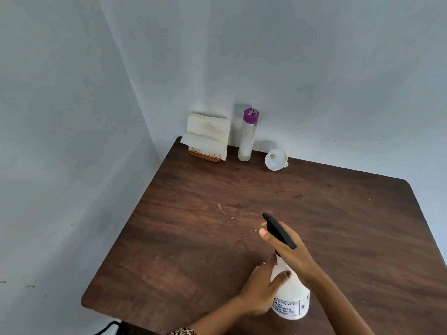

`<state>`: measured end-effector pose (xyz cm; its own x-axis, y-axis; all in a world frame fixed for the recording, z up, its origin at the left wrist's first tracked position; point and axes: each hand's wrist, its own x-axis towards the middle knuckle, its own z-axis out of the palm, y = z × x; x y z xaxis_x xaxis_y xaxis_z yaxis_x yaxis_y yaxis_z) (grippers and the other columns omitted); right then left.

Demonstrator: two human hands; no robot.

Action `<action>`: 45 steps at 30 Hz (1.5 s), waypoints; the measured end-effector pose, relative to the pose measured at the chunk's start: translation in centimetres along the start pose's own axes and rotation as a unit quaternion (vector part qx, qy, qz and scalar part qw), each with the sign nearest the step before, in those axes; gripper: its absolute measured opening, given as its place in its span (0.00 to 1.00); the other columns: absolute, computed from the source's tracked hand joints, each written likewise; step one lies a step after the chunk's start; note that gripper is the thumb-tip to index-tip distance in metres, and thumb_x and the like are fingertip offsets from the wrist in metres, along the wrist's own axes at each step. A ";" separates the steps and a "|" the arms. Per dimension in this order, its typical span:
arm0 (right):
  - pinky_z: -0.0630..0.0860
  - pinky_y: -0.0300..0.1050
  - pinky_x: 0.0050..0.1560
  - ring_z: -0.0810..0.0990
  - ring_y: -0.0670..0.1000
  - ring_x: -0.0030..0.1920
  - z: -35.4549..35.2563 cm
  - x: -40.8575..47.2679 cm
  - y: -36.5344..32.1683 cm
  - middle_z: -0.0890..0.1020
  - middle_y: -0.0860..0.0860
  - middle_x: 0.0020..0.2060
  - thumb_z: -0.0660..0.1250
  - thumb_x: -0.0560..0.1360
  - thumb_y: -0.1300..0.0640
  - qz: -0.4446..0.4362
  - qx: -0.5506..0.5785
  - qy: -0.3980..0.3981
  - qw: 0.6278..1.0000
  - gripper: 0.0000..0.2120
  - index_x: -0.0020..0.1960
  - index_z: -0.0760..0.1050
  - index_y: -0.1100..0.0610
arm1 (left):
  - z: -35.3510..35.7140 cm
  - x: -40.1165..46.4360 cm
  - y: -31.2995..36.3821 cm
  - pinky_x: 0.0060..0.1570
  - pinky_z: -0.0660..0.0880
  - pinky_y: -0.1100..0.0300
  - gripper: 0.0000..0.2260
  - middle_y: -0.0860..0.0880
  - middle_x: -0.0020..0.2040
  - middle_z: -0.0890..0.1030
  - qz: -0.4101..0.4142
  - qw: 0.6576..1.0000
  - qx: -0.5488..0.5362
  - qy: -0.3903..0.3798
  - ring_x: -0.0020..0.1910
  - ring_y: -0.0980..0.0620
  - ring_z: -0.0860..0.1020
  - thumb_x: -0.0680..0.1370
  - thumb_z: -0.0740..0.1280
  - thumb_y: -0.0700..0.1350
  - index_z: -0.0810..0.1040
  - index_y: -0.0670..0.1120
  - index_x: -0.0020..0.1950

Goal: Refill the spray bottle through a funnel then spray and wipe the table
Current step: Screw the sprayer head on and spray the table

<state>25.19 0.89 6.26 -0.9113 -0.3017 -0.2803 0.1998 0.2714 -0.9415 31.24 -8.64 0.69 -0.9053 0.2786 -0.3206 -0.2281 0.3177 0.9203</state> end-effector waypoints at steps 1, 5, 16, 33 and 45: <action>0.75 0.32 0.46 0.79 0.45 0.53 -0.5 0.0 -0.3 0.80 0.51 0.53 0.69 0.72 0.48 0.001 -0.011 -0.017 1.000 0.15 0.57 0.74 0.47 | -0.1 0.2 0.1 0.70 0.63 0.53 0.21 0.60 0.69 0.70 0.008 1.000 0.002 0.004 0.69 0.56 0.67 0.77 0.55 0.61 0.58 0.65 0.70; 0.73 0.32 0.53 0.74 0.39 0.58 -3.7 0.1 -1.8 0.72 0.39 0.60 0.73 0.64 0.41 0.018 -0.085 -0.088 0.992 0.38 0.69 0.59 0.40 | -2.1 1.5 1.4 0.66 0.65 0.57 0.16 0.60 0.67 0.70 0.040 0.999 -0.003 0.004 0.66 0.60 0.67 0.78 0.57 0.61 0.62 0.66 0.66; 0.78 0.36 0.50 0.78 0.42 0.55 -7.0 0.0 -1.0 0.77 0.42 0.55 0.78 0.65 0.57 0.028 -0.124 -0.099 0.987 0.30 0.60 0.67 0.42 | -6.7 6.2 6.5 0.64 0.68 0.54 0.20 0.47 0.65 0.66 0.121 0.984 0.100 -0.084 0.64 0.50 0.67 0.79 0.62 0.51 0.66 0.51 0.70; 0.75 0.49 0.48 0.78 0.54 0.51 -9.7 10.8 0.5 0.72 0.54 0.60 0.74 0.65 0.47 0.079 -0.134 0.399 0.904 0.37 0.70 0.66 0.53 | -4.0 22.0 10.6 0.53 0.72 0.55 0.21 0.43 0.58 0.78 0.039 0.992 0.102 0.062 0.56 0.45 0.76 0.76 0.65 0.55 0.73 0.41 0.61; 0.74 0.50 0.51 0.74 0.59 0.58 -13.8 22.3 2.2 0.63 0.56 0.67 0.67 0.73 0.62 0.118 -0.042 0.471 0.873 0.31 0.72 0.59 0.54 | -3.1 33.6 11.1 0.65 0.69 0.53 0.27 0.46 0.66 0.72 -0.046 0.996 -0.037 0.068 0.64 0.47 0.72 0.74 0.70 0.40 0.65 0.46 0.71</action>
<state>0.38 7.40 0.53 -0.7484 0.6462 -0.1495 0.4312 0.3028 -0.8499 -2.83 1.48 0.84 -0.9183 0.1244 -0.3759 -0.3339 0.2666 0.9041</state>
